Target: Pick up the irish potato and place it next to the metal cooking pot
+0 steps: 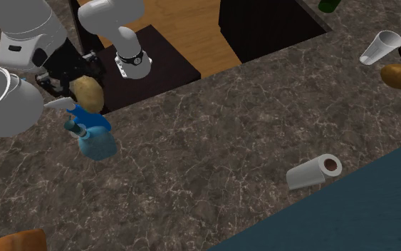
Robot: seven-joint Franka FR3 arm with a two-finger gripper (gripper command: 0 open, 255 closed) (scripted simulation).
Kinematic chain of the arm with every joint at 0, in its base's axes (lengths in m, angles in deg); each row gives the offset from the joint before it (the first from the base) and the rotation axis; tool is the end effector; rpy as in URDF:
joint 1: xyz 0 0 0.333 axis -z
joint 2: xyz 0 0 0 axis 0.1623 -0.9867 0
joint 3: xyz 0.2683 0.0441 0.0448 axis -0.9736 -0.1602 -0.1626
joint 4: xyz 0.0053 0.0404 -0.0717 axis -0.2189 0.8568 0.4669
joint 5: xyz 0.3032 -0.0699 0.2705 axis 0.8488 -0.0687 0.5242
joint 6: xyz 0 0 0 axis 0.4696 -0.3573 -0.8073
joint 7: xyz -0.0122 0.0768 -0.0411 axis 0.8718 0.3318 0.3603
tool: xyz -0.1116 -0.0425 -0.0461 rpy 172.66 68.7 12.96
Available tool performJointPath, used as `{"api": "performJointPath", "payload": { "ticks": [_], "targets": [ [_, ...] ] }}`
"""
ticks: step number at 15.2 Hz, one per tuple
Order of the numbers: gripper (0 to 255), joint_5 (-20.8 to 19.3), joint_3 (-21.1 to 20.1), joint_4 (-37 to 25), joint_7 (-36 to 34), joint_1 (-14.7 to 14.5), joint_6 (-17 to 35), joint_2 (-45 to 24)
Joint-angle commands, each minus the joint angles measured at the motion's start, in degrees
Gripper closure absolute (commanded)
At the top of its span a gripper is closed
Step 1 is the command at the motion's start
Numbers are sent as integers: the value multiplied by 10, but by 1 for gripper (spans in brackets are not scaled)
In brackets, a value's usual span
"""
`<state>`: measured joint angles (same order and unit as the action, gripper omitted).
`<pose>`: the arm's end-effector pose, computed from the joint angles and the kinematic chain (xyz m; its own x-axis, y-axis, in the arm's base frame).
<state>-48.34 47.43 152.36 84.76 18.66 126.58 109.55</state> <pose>0.3839 -0.2419 0.5057 0.9983 -0.0461 0.0365 -0.0473 -0.9984 0.0312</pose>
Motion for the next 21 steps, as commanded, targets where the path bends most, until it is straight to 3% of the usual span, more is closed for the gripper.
{"api": "performJointPath", "payload": {
  "ticks": [1, 13, 21],
  "targets": [
    [255, -11, 20, 4, 27, 12, -3, 10],
    [255, -69, 153, -26, 196, 66, -14, 20],
    [255, -79, 167, 34, 193, 70, 46, 20]
  ]
}}
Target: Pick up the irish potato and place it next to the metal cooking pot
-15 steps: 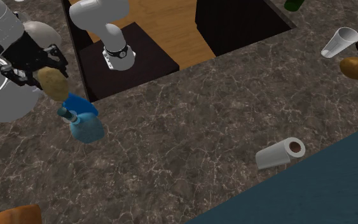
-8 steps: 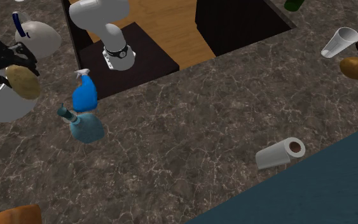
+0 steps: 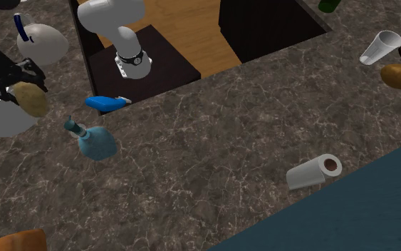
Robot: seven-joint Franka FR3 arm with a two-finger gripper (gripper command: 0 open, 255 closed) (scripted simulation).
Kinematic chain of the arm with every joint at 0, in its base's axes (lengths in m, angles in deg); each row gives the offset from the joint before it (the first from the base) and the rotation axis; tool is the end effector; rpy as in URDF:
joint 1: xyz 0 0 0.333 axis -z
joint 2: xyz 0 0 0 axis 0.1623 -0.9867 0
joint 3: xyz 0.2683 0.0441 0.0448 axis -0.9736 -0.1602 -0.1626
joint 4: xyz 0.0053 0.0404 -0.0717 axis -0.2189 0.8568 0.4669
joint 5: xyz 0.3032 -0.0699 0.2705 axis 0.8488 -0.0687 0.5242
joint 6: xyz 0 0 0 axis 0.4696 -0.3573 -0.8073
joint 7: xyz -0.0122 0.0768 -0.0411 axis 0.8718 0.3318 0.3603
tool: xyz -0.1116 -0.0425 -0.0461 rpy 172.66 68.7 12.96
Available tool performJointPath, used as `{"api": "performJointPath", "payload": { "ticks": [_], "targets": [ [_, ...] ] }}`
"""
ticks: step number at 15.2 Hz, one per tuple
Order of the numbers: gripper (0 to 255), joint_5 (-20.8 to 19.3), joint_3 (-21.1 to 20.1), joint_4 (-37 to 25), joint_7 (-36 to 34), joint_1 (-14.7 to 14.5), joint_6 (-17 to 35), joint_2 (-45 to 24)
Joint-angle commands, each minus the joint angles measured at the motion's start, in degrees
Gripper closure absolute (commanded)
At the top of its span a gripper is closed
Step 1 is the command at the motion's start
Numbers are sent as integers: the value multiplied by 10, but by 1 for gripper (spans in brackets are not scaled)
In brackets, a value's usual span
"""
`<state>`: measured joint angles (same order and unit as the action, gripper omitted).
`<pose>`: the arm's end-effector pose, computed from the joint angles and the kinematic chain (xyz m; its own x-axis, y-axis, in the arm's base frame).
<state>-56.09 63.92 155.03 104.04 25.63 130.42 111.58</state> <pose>0.2524 -0.3909 0.4680 0.9984 -0.0449 0.0355 -0.0460 -0.9985 0.0310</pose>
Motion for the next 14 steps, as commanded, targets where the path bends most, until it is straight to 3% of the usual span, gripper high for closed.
{"api": "performJointPath", "payload": {
  "ticks": [1, 14],
  "targets": [
    [255, -2, 4, 14, -1, 1, 16, -1],
    [255, -15, 35, 96, -1, 2, 120, -24]
  ]
}}
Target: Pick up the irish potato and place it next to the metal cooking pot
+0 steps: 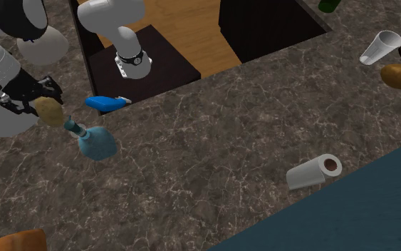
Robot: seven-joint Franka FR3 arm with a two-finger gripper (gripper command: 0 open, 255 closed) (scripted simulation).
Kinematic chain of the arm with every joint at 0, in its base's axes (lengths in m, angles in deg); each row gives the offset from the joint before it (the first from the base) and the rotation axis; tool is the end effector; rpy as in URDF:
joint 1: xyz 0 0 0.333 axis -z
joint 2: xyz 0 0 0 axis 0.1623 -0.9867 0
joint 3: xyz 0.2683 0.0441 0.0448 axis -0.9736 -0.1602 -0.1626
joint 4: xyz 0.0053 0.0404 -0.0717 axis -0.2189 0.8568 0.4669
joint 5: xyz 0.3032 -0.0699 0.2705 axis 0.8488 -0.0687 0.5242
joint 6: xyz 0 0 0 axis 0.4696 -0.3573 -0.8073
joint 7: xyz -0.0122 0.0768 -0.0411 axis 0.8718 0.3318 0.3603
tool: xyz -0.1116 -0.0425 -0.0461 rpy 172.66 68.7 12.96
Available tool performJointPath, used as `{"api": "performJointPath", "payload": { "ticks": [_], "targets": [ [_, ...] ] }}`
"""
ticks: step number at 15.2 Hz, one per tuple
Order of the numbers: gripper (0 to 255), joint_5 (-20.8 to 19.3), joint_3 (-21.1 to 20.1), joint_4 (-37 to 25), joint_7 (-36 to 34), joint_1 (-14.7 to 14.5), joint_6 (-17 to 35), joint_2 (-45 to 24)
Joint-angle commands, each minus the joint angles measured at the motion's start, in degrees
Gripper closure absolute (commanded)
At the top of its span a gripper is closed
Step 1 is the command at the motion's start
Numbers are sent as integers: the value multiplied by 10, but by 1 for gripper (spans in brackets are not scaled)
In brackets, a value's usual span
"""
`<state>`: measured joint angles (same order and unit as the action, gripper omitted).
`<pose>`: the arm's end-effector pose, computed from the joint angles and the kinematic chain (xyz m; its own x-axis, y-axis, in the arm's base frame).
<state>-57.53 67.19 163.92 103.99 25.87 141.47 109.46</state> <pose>0.2502 -0.3902 0.3902 0.9984 -0.0446 0.0354 -0.0457 -0.9985 0.0309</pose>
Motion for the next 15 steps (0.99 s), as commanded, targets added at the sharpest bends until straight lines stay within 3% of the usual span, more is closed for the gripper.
{"api": "performJointPath", "payload": {
  "ticks": [1, 15],
  "targets": [
    [255, -2, 5, 12, 0, 0, 18, -5],
    [255, 0, 52, 78, 12, -13, 144, -68]
  ]
}}
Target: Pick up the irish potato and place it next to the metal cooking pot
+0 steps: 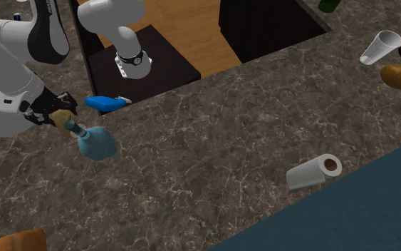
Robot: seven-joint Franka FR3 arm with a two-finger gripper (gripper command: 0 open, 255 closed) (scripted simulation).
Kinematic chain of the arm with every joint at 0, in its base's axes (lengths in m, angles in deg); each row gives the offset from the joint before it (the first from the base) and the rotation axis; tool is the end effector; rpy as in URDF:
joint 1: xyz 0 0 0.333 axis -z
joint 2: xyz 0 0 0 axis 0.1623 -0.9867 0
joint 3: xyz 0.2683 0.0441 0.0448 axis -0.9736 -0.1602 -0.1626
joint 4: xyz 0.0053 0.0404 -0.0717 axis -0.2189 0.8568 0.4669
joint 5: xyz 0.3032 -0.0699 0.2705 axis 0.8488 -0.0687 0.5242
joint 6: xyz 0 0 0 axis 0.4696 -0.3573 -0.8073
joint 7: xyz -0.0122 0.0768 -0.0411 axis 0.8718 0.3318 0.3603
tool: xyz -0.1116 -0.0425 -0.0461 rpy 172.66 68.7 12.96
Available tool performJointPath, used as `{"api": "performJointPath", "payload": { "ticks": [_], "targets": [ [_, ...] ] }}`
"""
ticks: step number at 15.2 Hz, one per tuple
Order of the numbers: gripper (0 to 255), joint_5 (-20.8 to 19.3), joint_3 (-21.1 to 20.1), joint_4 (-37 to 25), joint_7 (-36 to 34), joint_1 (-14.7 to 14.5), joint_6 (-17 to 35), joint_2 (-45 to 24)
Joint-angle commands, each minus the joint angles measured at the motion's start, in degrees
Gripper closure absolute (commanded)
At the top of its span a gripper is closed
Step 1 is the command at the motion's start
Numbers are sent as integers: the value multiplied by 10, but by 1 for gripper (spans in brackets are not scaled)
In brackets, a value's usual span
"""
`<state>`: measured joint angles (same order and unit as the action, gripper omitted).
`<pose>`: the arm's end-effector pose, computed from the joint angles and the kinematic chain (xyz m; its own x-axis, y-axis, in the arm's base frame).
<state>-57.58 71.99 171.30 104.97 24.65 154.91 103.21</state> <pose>0.2454 -0.3867 0.3044 0.9984 -0.0446 0.0355 -0.0457 -0.9985 0.0306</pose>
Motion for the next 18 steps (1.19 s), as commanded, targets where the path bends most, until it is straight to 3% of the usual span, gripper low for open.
{"api": "performJointPath", "payload": {
  "ticks": [1, 6, 14, 15, 18],
  "targets": [
    [255, 2, 8, 8, 3, -3, 19, -11],
    [255, 14, 29, 26, 15, -15, 70, -46],
    [255, 14, 29, 26, 15, -15, 70, -46],
    [0, 14, 29, 26, 15, -15, 70, -46],
    [0, 14, 29, 26, 15, -15, 70, -46]
  ]
}}
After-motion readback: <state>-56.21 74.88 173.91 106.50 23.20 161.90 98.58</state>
